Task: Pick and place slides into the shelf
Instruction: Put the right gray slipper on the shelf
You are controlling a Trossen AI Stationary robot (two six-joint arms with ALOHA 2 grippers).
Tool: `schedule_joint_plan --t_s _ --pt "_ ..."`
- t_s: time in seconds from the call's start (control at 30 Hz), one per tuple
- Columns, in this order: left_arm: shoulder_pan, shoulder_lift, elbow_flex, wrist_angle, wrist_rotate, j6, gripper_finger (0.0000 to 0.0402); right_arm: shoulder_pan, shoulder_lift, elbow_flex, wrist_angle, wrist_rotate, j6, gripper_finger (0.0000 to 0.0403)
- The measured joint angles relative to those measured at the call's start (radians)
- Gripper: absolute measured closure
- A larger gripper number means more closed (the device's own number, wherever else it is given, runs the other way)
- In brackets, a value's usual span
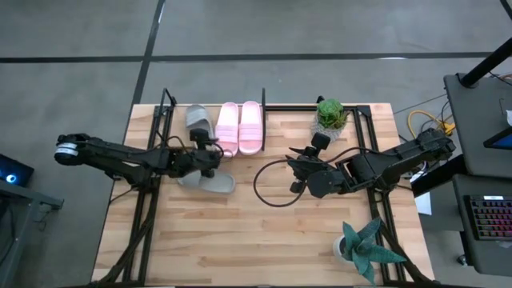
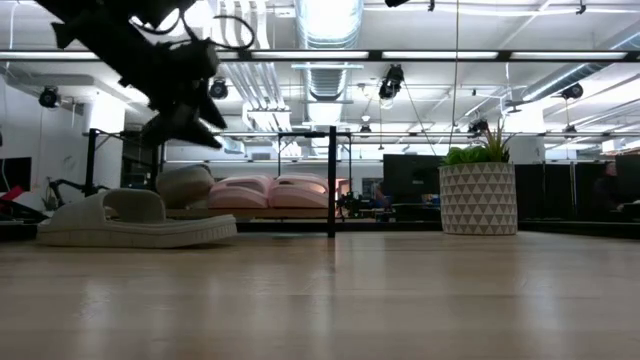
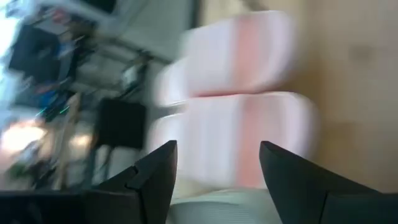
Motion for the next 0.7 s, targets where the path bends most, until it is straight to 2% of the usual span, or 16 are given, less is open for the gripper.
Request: schedule_joint_plan --t_s 0.1,0.3,0.7 --pt "0.030 0.000 0.043 -0.031 -0.091 -0.059 0.0193 0.000 0.000 0.000 0.000 -0.001 0.000 0.0298" --pt "0.173 0.035 0.142 -0.250 -0.078 -0.202 0.0207 0.000 0.000 0.000 0.000 -0.001 0.000 0.0300" --pt "0.406 0.234 0.269 -0.346 -0.001 -0.120 0.0215 0.000 0.000 0.000 -0.003 -0.001 -0.001 0.0303"
